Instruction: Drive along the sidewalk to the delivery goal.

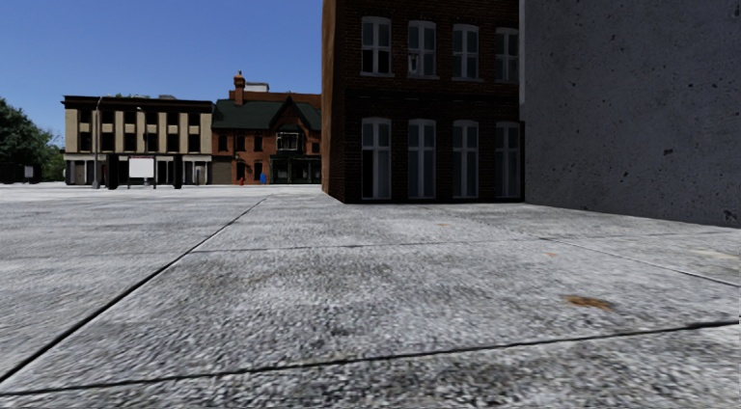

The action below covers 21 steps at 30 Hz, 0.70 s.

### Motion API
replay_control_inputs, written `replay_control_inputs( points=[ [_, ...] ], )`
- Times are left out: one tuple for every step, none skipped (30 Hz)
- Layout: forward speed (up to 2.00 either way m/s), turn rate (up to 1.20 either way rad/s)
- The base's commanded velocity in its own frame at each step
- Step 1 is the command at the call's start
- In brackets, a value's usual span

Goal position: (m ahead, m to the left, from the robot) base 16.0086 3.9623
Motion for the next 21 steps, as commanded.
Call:
replay_control_inputs(
  points=[
    [2.0, 0.33],
    [2.0, 0.57],
    [2.0, 0.85],
    [2.0, 0.97],
    [2.0, 1.0],
    [2.0, 0.56],
    [2.0, 0.34],
    [2.0, 0.25],
    [2.0, 0.1],
    [2.0, 0.1],
    [2.0, 0.03],
    [2.0, 0.01],
    [2.0, 0.0],
    [2.0, 0.0],
    [2.0, 0.0],
    [2.0, 0.0],
    [2.0, 0.0],
    [2.0, 0.0],
    [2.0, 0.01],
    [2.0, 0.17],
    [2.0, 0.69]
  ],
)
